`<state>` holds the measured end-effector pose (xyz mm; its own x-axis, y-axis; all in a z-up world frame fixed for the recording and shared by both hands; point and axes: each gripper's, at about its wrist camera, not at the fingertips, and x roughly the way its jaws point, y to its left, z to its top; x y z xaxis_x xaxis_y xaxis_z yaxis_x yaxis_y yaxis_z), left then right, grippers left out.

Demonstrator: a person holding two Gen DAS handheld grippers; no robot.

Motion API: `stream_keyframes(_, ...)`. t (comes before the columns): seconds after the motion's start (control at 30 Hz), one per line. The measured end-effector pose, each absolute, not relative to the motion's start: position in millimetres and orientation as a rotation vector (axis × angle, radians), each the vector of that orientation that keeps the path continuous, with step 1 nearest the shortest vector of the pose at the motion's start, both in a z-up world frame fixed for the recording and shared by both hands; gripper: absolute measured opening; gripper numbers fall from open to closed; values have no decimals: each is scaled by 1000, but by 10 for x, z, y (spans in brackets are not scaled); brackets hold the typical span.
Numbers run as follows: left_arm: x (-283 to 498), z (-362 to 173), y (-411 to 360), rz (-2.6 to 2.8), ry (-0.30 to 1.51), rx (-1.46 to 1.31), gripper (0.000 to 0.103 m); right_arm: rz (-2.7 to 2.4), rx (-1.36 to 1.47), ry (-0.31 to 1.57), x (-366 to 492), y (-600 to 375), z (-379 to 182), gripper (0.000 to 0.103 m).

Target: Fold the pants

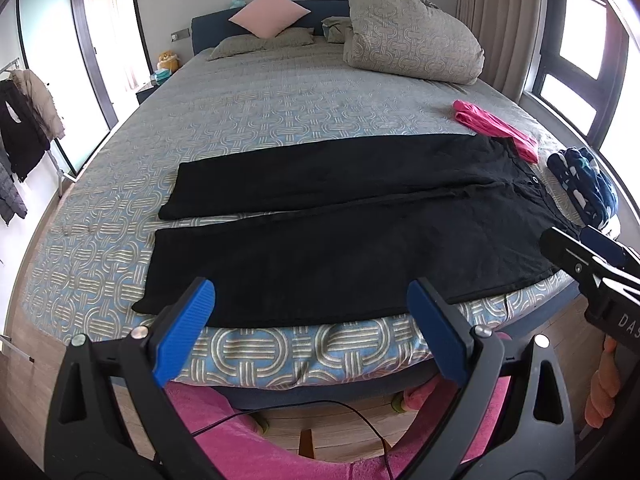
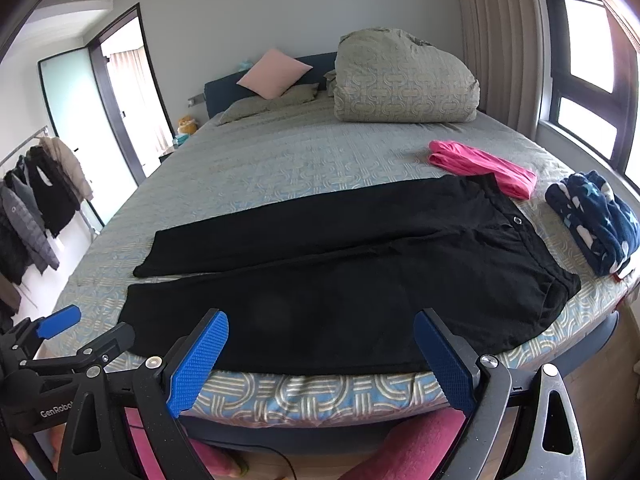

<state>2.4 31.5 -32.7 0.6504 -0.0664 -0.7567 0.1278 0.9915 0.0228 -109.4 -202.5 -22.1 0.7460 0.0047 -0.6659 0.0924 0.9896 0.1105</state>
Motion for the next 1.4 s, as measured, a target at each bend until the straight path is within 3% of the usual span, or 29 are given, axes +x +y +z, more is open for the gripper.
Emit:
stream_keyframes(0.4,71,-474,438,-109,893,53,97,-63,152,756,-1051,-2092,-341,96)
stream_keyframes(0.77,229,-921,1129,-51,1073,-173,97,-143,306,873,-892,-2699,-813,96)
stream_keyframes(0.83,262,-995,1275,-32,1098,-233,97,-161,348,887,-879,-2876,-918,92)
stream_keyframes(0.9,306,-1060,1394,-19,1117,-304,94,-175,384,908,-869,-3040,-1001,77)
stream_keyframes(1.0,415,-1167,1502,-20,1155,-404,81,-190,426,929,-853,-3226,-1099,58)
stream_keyframes(1.07,493,-1265,1588,-13,1190,-497,75,-194,465,941,-840,-3344,-1167,52)
stream_keyframes(1.23,626,-1479,1697,-9,1254,-728,74,-174,684,959,-800,-3687,-1368,51)
stream_keyframes(1.4,692,-1534,1697,43,1267,-749,74,-205,858,961,-789,-4017,-1547,51)
